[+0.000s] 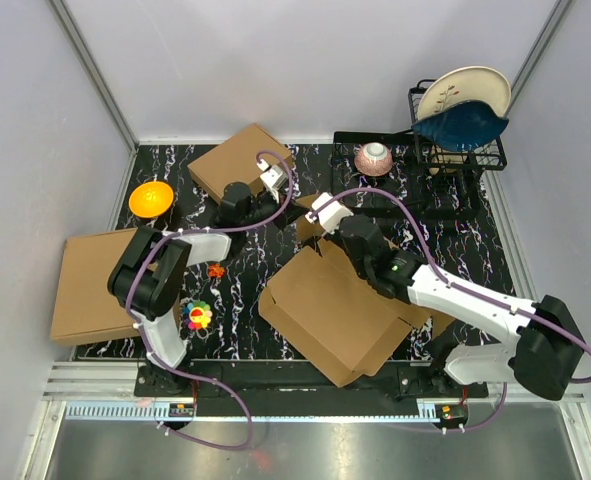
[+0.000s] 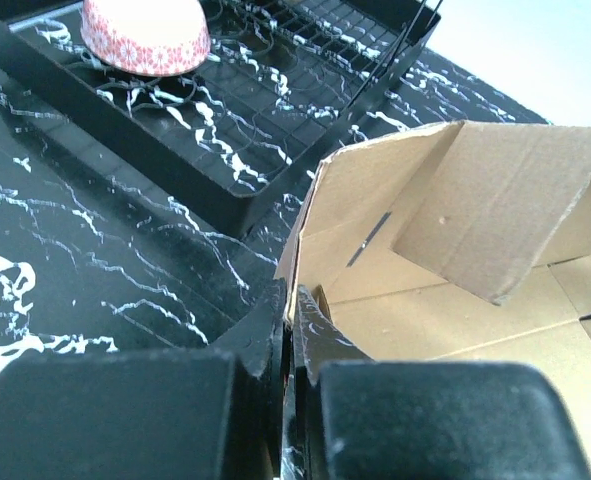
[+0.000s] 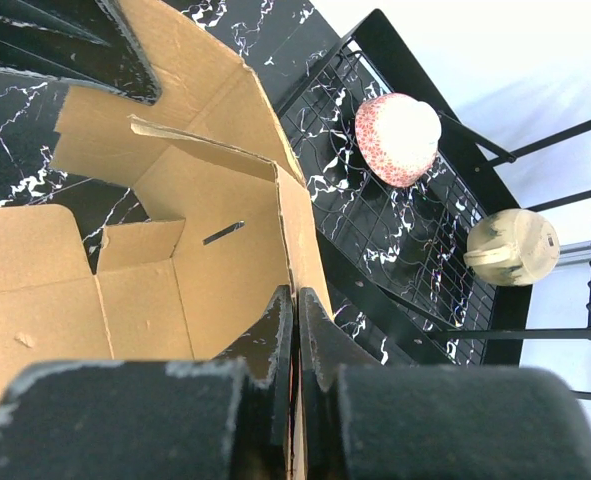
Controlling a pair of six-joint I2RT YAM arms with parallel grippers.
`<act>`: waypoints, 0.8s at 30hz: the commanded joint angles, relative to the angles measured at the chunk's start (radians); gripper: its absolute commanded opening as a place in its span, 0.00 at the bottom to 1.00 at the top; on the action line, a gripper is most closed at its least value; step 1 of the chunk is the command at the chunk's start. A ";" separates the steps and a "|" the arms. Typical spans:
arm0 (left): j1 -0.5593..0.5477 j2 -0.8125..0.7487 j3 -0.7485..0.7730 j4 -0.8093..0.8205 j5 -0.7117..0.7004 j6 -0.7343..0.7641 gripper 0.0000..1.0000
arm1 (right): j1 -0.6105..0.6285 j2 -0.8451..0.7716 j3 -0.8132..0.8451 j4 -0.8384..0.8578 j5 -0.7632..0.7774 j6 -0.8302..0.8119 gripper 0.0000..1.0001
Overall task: Fold the paper box
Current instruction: Fold the paper box at the center of the board.
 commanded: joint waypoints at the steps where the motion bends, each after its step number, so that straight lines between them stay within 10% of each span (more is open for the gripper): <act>1: -0.004 -0.106 0.062 -0.138 -0.007 0.013 0.01 | -0.001 0.043 -0.002 -0.092 -0.042 0.058 0.00; 24: -0.036 -0.252 0.045 -0.206 -0.326 -0.036 0.00 | 0.031 0.092 0.083 -0.141 0.085 0.062 0.09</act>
